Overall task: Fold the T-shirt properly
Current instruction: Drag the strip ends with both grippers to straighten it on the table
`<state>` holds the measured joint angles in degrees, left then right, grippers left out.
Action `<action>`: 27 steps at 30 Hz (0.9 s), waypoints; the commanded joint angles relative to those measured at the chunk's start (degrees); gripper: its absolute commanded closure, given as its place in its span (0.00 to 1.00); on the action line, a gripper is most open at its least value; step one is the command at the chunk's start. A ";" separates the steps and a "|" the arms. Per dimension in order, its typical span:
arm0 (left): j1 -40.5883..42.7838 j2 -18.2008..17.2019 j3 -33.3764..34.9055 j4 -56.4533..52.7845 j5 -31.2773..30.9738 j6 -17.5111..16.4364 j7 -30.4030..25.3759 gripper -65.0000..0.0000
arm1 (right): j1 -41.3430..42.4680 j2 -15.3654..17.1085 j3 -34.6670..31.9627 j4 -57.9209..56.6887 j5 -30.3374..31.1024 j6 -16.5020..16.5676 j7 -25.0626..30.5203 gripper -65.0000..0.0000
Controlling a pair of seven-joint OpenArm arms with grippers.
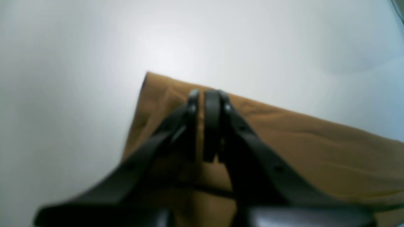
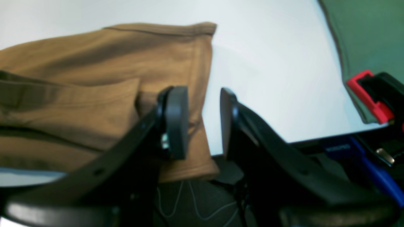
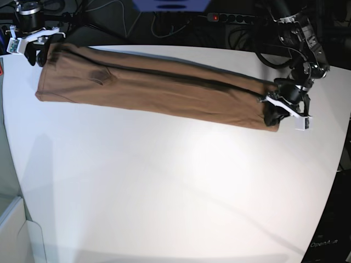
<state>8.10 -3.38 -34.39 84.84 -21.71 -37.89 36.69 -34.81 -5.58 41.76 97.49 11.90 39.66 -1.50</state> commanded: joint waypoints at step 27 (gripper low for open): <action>1.97 -3.17 -0.55 -8.40 -1.01 -0.57 -1.65 0.96 | 8.65 1.06 0.04 -2.59 -9.13 0.34 -7.07 0.73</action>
<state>9.67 -5.91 -34.70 75.81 -23.81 -39.13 34.11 -25.74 -4.91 41.54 94.11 2.20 40.05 -9.89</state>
